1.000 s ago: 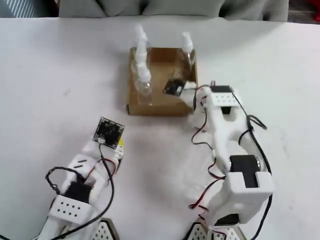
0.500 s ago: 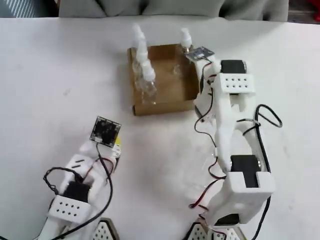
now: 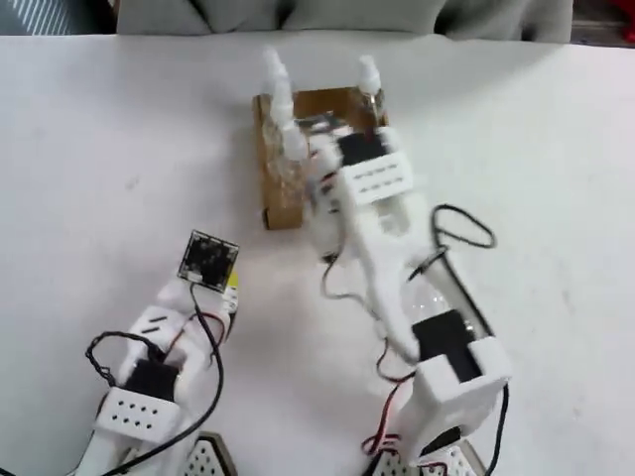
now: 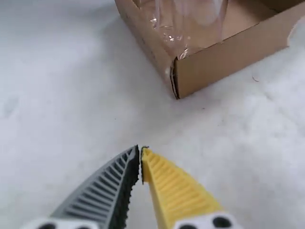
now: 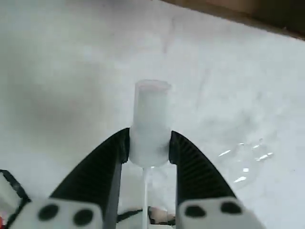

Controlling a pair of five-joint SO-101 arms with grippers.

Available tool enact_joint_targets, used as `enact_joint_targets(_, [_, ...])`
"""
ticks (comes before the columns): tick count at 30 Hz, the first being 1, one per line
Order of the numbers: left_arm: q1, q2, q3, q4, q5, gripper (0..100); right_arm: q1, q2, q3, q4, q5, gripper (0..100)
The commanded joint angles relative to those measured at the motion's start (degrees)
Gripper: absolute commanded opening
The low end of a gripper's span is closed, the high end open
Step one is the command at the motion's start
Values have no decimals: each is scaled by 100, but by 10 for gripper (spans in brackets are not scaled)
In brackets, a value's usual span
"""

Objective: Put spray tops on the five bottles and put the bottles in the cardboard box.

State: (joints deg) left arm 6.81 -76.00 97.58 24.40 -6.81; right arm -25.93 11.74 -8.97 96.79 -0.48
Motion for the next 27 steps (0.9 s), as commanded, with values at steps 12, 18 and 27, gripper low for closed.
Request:
enact_joint_targets(12, [-57, -101, -18, 26, -26, 23, -1464, -40, 1943, -2651, -1257, 19])
enact_joint_targets(18, [-57, -101, -18, 26, -26, 23, -1437, -31, 1996, -2721, -1301, 153])
enact_joint_targets(27, [-13, -101, -18, 26, -9, 24, -1253, -110, 1837, -2369, -1257, 208])
